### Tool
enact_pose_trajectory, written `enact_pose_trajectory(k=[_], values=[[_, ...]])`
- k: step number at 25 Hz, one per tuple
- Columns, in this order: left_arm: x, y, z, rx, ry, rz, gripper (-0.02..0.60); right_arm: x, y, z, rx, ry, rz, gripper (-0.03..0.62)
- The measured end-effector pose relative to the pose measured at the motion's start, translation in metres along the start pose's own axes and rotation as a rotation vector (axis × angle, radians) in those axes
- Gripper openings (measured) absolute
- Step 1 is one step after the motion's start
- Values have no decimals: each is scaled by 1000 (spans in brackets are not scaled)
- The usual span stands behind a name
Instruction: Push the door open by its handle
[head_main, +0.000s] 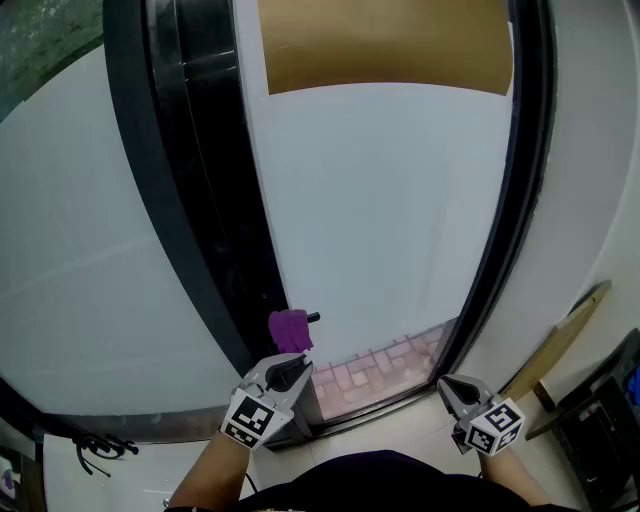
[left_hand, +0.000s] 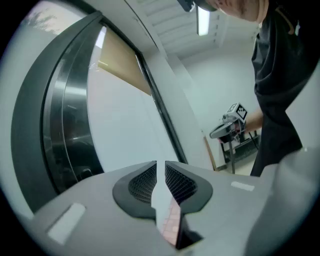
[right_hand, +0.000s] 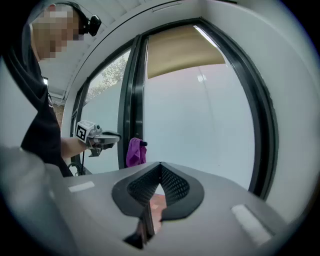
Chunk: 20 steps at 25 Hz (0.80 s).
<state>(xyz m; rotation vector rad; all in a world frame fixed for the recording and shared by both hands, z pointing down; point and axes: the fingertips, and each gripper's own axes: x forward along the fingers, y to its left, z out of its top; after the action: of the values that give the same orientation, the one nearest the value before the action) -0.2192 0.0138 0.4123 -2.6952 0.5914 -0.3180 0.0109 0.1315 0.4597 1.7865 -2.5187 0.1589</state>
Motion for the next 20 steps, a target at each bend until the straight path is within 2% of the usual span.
enact_pose_trajectory(k=[5, 9, 11, 15, 18, 20], values=[[25, 40, 8, 203, 204, 75, 82, -9, -7, -1, 10, -7, -11, 0], [55, 47, 4, 365, 384, 21, 152, -14, -12, 1, 18, -18, -7, 0], [70, 49, -2, 421, 466, -8, 155, -15, -13, 1, 22, -25, -1, 0], [95, 51, -31, 510, 651, -79, 155, -17, -17, -1, 30, -31, 12, 0], [107, 56, -57, 515, 769, -113, 153, -19, -24, -3, 45, -33, 15, 0], [113, 60, -68, 513, 810, -108, 152, -21, -29, -6, 54, -29, 20, 0]])
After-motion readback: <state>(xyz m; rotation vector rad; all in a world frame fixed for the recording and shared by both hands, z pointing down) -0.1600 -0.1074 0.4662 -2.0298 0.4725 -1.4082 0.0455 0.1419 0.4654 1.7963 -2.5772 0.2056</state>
